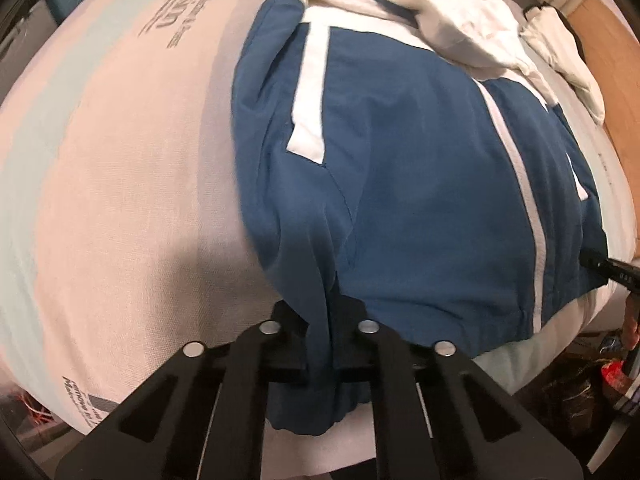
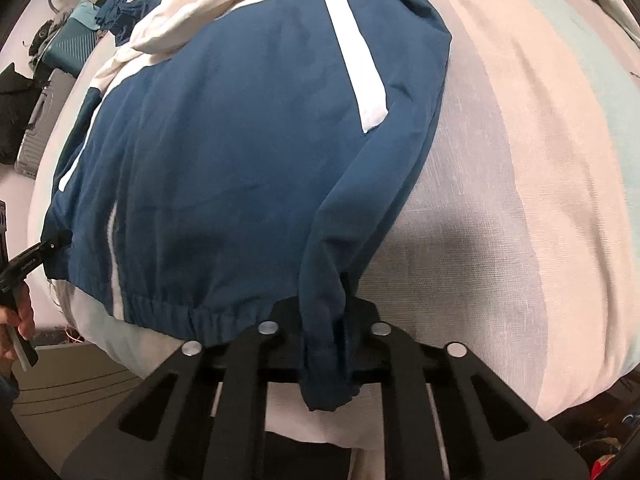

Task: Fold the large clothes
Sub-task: 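Lift the blue hem with both tools and fold it over the hood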

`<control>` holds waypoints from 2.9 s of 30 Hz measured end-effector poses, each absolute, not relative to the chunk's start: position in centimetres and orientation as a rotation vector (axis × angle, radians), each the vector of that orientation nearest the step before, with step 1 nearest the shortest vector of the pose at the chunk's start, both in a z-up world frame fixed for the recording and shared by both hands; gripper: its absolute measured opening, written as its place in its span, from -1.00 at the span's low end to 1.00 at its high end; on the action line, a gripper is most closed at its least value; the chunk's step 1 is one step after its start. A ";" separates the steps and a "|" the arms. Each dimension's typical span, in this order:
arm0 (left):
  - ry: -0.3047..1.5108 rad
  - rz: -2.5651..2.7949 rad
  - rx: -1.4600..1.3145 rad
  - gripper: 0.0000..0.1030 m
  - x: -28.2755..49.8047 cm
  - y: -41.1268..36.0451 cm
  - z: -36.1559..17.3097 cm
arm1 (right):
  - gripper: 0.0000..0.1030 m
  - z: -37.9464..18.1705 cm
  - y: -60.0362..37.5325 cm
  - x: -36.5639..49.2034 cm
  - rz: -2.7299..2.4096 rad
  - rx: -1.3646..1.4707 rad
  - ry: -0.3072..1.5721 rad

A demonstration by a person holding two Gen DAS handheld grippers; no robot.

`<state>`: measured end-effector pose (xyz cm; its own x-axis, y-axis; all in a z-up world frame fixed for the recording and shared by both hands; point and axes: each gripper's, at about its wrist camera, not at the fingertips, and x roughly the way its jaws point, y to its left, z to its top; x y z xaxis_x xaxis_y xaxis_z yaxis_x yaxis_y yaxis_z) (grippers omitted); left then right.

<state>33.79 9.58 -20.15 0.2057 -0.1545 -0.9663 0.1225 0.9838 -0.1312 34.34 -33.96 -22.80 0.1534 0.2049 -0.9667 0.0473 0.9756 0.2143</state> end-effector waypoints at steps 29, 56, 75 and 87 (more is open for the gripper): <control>1.283 -0.188 -0.046 -0.96 39.5 9.2 -8.6 | -0.87 -12.2 -37.9 41.5 0.057 0.427 1.363; 1.230 -0.172 0.026 -0.96 71.4 4.7 -5.3 | -0.87 -9.1 -41.6 71.1 0.108 0.363 1.263; 1.208 -0.052 0.041 -0.94 85.7 4.1 -15.0 | -0.88 -17.8 -38.7 86.9 -0.087 0.153 1.313; 1.224 -0.005 0.065 -0.88 88.4 4.0 -21.0 | -0.88 -23.0 -38.5 89.8 -0.112 0.078 1.349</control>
<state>88.41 3.96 -21.02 0.3406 0.0316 -0.9397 0.0386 0.9981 0.0475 89.78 -38.50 -22.99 0.2158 -0.0354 -0.9758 0.1254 0.9921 -0.0083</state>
